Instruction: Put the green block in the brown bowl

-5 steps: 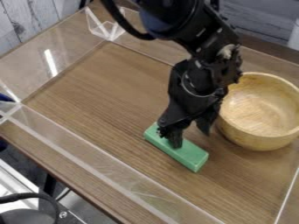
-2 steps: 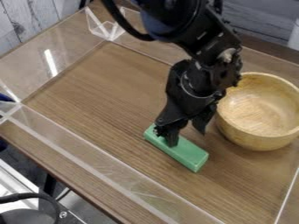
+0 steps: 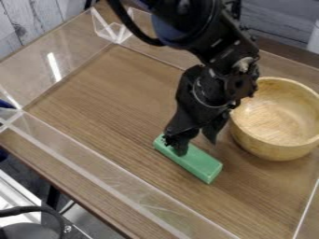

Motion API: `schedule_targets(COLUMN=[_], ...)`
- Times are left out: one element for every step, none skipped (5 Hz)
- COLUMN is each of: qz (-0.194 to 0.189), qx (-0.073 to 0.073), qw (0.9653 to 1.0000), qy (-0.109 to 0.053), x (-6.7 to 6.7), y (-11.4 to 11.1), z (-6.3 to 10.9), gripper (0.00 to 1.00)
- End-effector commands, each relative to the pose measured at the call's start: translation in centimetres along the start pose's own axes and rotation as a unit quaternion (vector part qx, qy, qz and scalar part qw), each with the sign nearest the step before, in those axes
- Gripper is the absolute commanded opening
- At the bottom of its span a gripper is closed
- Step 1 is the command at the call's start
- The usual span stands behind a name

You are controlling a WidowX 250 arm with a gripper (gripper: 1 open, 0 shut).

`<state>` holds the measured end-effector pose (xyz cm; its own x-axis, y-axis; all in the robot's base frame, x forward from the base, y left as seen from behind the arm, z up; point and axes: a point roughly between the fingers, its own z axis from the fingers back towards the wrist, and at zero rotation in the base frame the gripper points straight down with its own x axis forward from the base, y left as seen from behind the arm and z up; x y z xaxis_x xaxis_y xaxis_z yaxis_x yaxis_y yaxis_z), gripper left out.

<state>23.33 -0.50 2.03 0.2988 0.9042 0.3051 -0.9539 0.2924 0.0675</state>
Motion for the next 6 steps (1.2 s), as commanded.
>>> schedule_targets(qz=[-0.014,-0.024,-0.047,-0.062,-0.080,-0.096], qx=[0.103,0.100,0.092,0.085,0.079,0.071], qw=[0.9946,0.9947,0.9947,0.9944,0.9937,0.9927], qy=[0.001,0.000,0.000,0.003,0.005,0.009], x=[-1.0,-0.7,-0.4,-0.2,0.0,0.2], y=[5.0,4.8,4.4,4.0,3.6,3.1], z=[-3.2,-2.0,-0.9,0.2,1.2,2.3], gripper=[1.00,0.00,0.00,0.00,0.00,0.00])
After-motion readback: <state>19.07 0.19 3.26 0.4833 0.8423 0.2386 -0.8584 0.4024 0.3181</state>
